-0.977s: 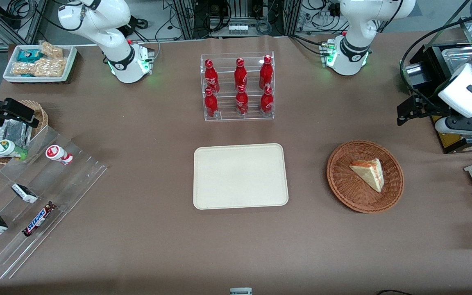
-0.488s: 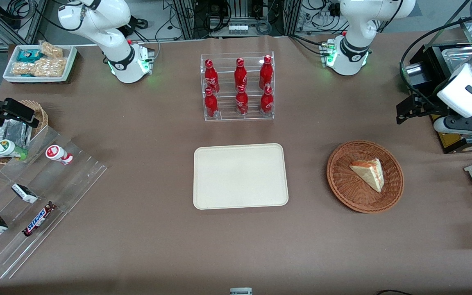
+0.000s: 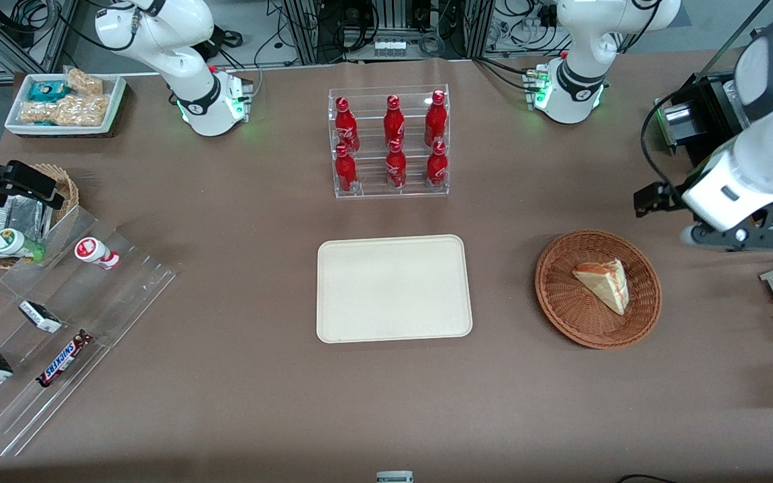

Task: Place sandwich from basket to tray
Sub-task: 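Move the open left gripper down over the sandwich in the wicker basket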

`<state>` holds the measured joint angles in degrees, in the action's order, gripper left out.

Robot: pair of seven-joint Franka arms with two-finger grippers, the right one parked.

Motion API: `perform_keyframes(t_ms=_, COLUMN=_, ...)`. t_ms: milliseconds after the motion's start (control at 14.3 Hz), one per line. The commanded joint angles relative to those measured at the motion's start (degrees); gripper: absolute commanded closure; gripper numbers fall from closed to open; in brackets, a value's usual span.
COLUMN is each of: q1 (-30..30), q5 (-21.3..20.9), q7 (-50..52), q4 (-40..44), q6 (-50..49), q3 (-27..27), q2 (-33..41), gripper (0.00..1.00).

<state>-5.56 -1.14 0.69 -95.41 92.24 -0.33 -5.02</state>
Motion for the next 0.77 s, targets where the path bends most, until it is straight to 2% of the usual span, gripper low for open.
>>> perform_keyframes(t_ms=0, q1=1.4, q5=-0.9, q7=0.2, q4=-7.2, q6=8.1, q3=0.3, q2=0.4, gripper=0.0)
perform_keyframes(t_ms=349, q1=3.6, q5=-1.0, q7=3.2, q4=-16.6, q6=22.5, q3=0.4, q2=-3.9, gripper=0.0)
perform_keyframes(t_ms=698, q1=3.3, q5=-1.2, q7=28.5, q4=-17.2, q6=30.5, q3=0.3, q2=-9.1, gripper=0.0)
